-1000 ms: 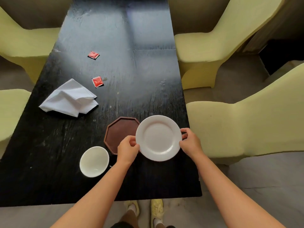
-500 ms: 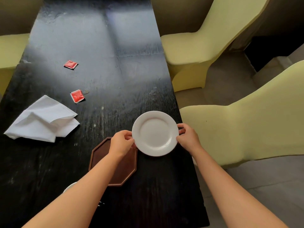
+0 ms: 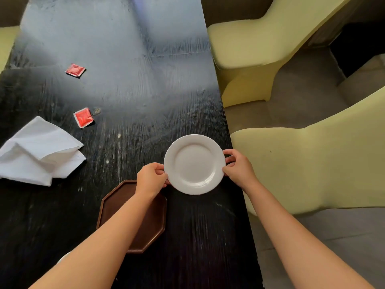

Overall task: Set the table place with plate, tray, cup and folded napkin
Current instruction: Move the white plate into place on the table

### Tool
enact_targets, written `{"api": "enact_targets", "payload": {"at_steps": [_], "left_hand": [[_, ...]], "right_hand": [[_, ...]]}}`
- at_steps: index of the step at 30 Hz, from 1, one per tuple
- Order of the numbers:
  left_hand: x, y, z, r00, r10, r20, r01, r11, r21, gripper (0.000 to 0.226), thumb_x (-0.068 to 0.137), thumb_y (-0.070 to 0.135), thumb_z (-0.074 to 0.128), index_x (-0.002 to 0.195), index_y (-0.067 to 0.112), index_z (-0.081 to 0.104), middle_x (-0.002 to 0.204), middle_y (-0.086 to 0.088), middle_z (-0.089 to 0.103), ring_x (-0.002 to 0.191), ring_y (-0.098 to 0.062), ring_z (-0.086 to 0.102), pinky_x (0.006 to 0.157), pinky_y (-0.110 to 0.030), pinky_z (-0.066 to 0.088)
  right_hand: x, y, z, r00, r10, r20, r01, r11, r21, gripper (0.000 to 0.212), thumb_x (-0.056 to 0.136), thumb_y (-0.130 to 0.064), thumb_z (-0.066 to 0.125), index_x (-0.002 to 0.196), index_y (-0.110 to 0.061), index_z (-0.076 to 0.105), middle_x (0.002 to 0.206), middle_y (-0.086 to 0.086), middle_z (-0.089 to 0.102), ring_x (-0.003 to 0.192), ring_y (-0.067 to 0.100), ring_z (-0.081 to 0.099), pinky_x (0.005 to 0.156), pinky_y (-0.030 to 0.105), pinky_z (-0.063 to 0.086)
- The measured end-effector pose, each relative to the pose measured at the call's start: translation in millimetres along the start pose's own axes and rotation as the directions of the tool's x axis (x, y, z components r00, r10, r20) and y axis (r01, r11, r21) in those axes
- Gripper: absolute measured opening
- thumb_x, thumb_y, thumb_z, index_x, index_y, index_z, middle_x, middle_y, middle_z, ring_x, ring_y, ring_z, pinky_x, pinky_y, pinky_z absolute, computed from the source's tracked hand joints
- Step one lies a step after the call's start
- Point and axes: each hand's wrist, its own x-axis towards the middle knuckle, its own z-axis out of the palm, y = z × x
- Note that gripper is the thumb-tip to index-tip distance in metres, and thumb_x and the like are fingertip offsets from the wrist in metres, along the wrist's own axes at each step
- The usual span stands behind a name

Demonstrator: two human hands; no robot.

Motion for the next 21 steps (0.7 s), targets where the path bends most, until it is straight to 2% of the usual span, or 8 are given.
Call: {"api": "enact_targets", "payload": {"at_steps": [5, 16, 21], "left_hand": [[3.1, 0.7, 2.3, 1.000, -0.019, 0.002, 0.019, 1.000, -0.001, 0.024, 0.075, -0.005, 0.056, 0.082, 0.015, 0.065, 0.063, -0.002, 0.069, 0.058, -0.011, 0.066, 0.047, -0.015, 0.051], [5.7, -6.4, 2.5, 0.999, -0.045, 0.026, 0.046, 0.998, -0.045, 0.022, 0.076, -0.002, 0.058, 0.087, 0.016, 0.066, 0.066, -0.001, 0.071, 0.065, -0.013, 0.070, 0.056, -0.022, 0.054], [5.5, -8.0, 3.1, 1.000, -0.010, 0.020, 0.010, 1.000, -0.019, 0.021, 0.077, -0.001, 0.058, 0.089, 0.015, 0.066, 0.065, 0.001, 0.071, 0.064, -0.008, 0.069, 0.053, -0.018, 0.052]], "right_hand": [[3.6, 4.4, -0.4, 1.000, 0.007, 0.002, -0.007, 1.000, 0.008, 0.044, 0.072, 0.006, 0.055, 0.108, -0.019, 0.058, 0.078, -0.003, 0.058, 0.068, 0.020, 0.057, 0.076, 0.040, 0.053], [2.8, 3.8, -0.5, 1.000, 0.000, 0.012, 0.000, 1.000, 0.024, 0.046, 0.072, 0.006, 0.055, 0.111, -0.016, 0.059, 0.078, -0.005, 0.057, 0.061, 0.016, 0.052, 0.073, 0.038, 0.053], [0.8, 3.4, -0.5, 1.000, -0.002, 0.029, 0.002, 1.000, 0.014, 0.046, 0.075, 0.003, 0.057, 0.118, -0.015, 0.056, 0.083, -0.002, 0.057, 0.065, 0.017, 0.054, 0.070, 0.035, 0.052]]}}
